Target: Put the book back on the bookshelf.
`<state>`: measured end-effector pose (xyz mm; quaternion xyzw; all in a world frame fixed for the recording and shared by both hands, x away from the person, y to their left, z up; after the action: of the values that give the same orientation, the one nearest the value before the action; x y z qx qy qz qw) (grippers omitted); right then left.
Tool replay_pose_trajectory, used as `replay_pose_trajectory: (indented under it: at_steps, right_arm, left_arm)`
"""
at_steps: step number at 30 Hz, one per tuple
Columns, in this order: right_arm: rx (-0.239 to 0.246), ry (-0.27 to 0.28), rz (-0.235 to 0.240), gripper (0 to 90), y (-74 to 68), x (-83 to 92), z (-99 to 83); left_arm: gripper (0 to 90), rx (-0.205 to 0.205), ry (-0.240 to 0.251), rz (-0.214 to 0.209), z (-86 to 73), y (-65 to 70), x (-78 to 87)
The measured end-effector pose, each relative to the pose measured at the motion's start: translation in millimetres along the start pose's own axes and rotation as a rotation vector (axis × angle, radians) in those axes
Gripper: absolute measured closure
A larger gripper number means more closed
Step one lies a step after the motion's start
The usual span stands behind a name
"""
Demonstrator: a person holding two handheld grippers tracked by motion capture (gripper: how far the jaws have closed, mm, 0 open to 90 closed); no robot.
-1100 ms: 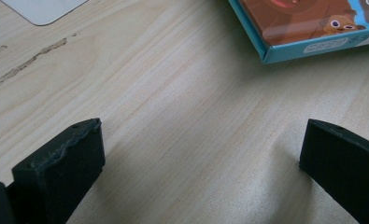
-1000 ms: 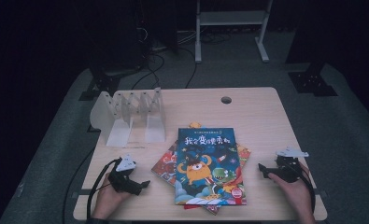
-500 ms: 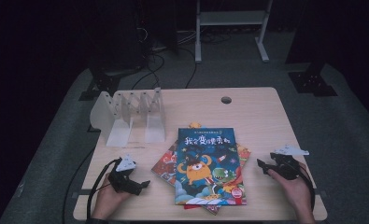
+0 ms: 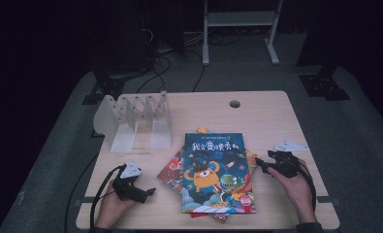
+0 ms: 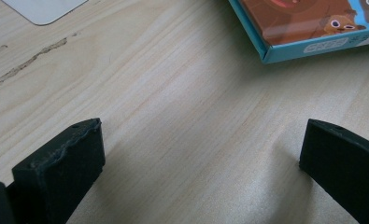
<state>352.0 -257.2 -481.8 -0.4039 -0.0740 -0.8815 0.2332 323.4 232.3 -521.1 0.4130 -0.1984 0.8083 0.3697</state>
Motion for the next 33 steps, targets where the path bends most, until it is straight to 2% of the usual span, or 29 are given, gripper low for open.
replay_pose_trajectory:
  at_steps: [6,13,20,23,25,27,31,33]
  right_arm:
    - [0.031,-0.003,0.029,37.6,-12.4,-10.6,18.8]
    - [0.017,0.008,0.063,39.7,-18.7,-21.4,25.6]
    - [0.03,-0.012,0.111,42.5,-29.9,-34.2,29.7]
    - [0.033,-0.012,0.112,43.7,-31.5,-34.8,30.4]
    - [0.027,-0.031,0.149,44.9,-34.3,-36.2,32.3]
    - [0.037,-0.036,0.15,44.6,-35.4,-37.0,33.4]
    - [0.08,-0.059,0.117,44.5,-38.4,-37.5,38.6]
    - [0.083,-0.06,0.118,44.6,-38.6,-37.8,39.1]
  left_arm:
    - [0.0,0.0,0.0,0.0,0.0,0.0,0.0]
    - [0.0,0.0,0.0,0.0,0.0,0.0,0.0]
    - [0.0,0.0,0.0,0.0,0.0,0.0,0.0]
    - [0.0,0.001,0.0,0.0,0.0,0.0,0.0]
    - [0.0,0.0,0.0,0.0,0.0,0.0,0.0]
    - [0.0,0.0,0.0,0.0,0.0,0.0,0.0]
    - [0.0,0.001,0.0,0.0,0.0,0.0,0.0]
    - [0.0,0.0,0.0,0.0,0.0,0.0,0.0]
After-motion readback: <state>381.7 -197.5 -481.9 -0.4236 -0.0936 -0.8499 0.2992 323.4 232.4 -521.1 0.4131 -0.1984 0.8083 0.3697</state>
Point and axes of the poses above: each handheld gripper's, and its own axes: x roughly backward along the jaws, z roughly out of its top, y roughly to its right, the point moved 3 cm from there along -x, roughly forward along the jaws, and after that the axes turned 10 degrees about -y, right-handed, at the moved point
